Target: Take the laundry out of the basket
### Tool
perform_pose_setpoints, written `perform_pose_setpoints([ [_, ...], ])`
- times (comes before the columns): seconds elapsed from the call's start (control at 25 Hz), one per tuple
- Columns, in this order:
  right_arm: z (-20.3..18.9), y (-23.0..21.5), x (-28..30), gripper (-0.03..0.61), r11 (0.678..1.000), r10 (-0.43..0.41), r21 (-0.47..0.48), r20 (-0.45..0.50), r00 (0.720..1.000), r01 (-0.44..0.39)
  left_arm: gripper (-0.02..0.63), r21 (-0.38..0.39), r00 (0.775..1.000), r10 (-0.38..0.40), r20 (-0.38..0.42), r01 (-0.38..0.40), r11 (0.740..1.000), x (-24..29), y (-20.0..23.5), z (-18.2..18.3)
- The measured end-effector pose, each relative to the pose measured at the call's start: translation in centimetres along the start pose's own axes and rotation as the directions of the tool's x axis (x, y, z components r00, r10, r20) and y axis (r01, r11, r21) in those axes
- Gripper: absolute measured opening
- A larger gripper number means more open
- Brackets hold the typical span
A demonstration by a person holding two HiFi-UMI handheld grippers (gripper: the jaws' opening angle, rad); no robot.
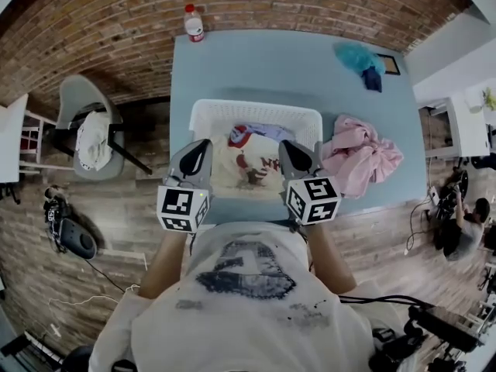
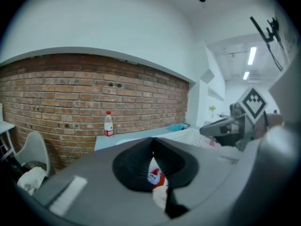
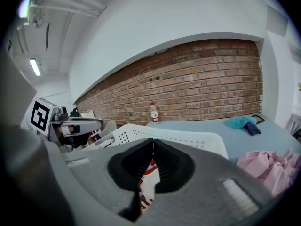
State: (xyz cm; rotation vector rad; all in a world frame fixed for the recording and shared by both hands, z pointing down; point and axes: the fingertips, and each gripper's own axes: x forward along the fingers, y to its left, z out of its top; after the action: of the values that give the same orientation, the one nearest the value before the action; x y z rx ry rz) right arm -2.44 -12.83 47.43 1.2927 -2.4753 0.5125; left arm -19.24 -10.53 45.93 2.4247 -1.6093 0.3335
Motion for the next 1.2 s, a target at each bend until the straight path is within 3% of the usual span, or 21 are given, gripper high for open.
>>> perform_pose_setpoints([
  [0.24,-0.9,0.5,2.1,0.002,0.998,0.0,-0.056,-0.12,0.993,-0.007,-0.008,-0.017,1.0,-0.017,-0.011,0.017,1.0,0.2,1.7,-0.8],
  [0.44,-1.9,0.8,3.7,0.017,0.999,-0.007,-0.039,-0.169,0.986,0.001,-0.009,-0.018,1.0,-0.016,-0.017,0.015,1.0,0.3,3.0,-1.0],
  [0.48,-2.2,0.9,4.1,0.069,0.999,0.001,-0.032,-0.185,0.983,-0.007,-0.008,-0.019,1.0,-0.019,-0.019,0.019,1.0,0.4,3.2,-1.0],
  [0.56,-2.8,1.1,4.8,0.086,0.999,0.025,-0.019,-0.218,0.976,-0.03,-0.008,-0.015,0.999,-0.03,-0.024,0.03,0.999,0.7,3.2,-1.1],
  [0.68,-3.4,1.4,5.9,0.18,0.997,0.075,0.012,-0.269,0.96,-0.075,-0.009,0.006,0.998,-0.049,-0.036,0.049,0.999,1.5,3.1,-1.1],
  [0.92,-4.9,2.2,8.5,0.418,0.984,0.176,0.072,-0.379,0.908,-0.161,-0.008,0.002,0.996,-0.073,-0.043,0.073,0.997,3.2,3.3,-0.5],
  [1.2,-7.9,3.5,10.7,0.544,0.968,0.229,0.031,-0.5,0.835,-0.247,-0.009,0.004,0.994,-0.101,-0.052,0.102,0.995,4.5,3.3,0.0],
])
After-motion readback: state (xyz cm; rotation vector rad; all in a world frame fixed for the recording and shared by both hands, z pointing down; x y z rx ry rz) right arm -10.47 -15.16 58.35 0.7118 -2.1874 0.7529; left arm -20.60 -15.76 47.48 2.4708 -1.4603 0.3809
